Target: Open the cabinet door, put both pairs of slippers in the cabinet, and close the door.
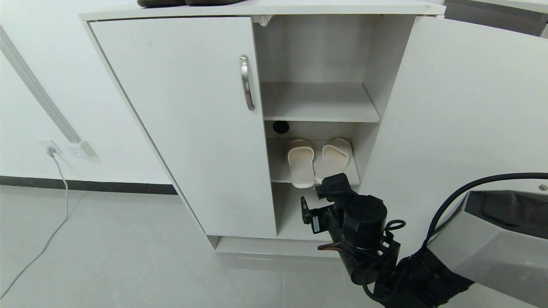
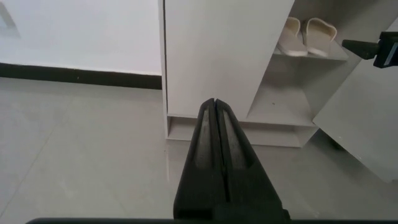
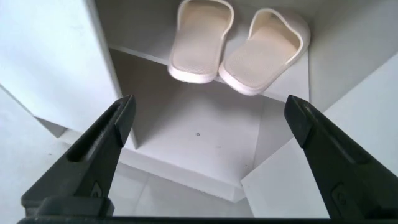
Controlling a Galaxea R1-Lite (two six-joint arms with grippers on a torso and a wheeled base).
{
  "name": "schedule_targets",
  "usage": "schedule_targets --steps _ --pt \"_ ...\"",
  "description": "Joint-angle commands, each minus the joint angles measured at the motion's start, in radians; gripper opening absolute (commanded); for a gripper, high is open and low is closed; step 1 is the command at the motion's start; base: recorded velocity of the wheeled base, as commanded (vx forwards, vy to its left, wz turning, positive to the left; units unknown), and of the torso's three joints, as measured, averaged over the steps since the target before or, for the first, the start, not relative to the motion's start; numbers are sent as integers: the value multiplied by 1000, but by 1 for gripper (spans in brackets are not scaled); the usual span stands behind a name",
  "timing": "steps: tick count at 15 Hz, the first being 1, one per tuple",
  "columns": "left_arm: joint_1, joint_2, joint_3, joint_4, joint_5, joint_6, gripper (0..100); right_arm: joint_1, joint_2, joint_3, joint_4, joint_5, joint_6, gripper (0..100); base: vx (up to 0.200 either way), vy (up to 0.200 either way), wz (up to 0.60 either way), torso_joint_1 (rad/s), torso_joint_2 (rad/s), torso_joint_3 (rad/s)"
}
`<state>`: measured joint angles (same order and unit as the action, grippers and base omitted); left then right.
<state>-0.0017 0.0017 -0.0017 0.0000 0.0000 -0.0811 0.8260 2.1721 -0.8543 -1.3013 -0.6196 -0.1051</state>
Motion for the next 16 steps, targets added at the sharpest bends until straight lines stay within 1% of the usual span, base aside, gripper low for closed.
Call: schedule_targets --steps 1,8,16 --pt "0 1 0 0 0 0 0 -2 3 1 0 0 -1 100 0 0 0 0 0 0" --pt "0 1 0 0 -3 1 0 -2 2 3 -1 -2 -1 100 0 0 0 0 0 0" --pt "0 1 0 0 -2 0 0 -4 5 20 -3 -2 4 100 0 0 0 1 3 171"
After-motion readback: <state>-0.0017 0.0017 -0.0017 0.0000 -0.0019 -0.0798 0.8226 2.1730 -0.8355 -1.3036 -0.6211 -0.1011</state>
